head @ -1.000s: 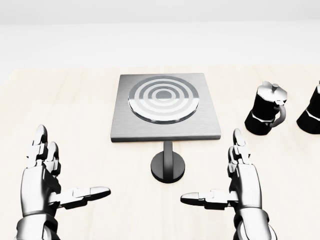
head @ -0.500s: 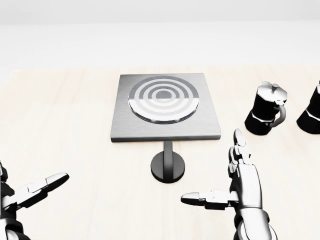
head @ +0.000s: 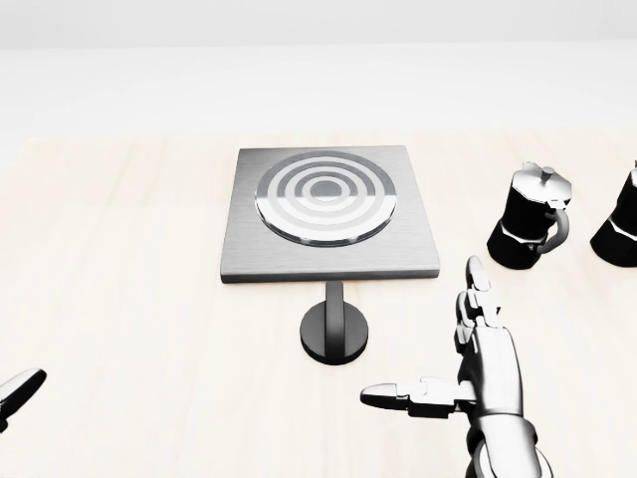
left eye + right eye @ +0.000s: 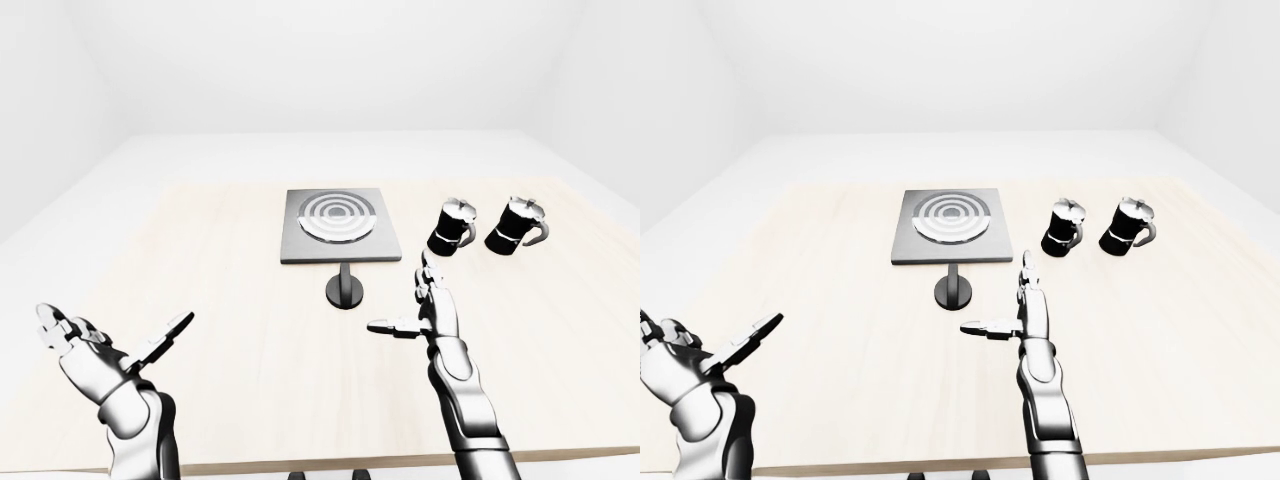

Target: Turn off the stove.

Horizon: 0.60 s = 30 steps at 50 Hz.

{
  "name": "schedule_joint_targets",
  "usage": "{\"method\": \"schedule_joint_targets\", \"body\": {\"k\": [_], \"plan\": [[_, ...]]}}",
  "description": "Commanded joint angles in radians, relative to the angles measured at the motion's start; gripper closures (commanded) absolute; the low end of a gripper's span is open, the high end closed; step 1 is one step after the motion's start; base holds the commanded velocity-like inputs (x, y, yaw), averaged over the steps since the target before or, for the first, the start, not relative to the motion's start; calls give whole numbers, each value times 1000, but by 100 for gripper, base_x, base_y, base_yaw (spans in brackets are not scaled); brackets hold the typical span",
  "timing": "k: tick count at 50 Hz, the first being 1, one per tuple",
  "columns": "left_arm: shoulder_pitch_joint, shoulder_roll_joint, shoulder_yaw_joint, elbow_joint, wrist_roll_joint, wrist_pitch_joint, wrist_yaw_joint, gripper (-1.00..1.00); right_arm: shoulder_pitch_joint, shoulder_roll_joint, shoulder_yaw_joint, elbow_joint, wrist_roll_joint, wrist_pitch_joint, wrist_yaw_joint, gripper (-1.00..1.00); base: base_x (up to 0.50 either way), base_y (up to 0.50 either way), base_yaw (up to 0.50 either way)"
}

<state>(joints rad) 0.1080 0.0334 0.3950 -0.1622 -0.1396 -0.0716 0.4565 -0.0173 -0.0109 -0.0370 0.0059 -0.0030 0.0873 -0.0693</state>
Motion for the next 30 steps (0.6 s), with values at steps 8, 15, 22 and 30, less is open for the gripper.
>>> {"method": "schedule_joint_targets", "body": {"k": [8, 15, 22, 30], "plan": [[33, -13, 52, -6, -13, 5, 6, -100, 2, 0, 0, -14, -3, 0, -8, -100, 0, 0, 0], [25, -9, 47, 6, -13, 3, 8, -100, -2, -1, -1, -4, -10, 0, -13, -100, 0, 0, 0], [25, -8, 46, 6, -14, 3, 9, -100, -2, -1, -1, -4, -10, 0, -13, -100, 0, 0, 0], [24, -6, 47, 12, -27, 1, -3, -100, -1, -1, 1, -11, -11, 0, -10, -100, 0, 0, 0]]}}
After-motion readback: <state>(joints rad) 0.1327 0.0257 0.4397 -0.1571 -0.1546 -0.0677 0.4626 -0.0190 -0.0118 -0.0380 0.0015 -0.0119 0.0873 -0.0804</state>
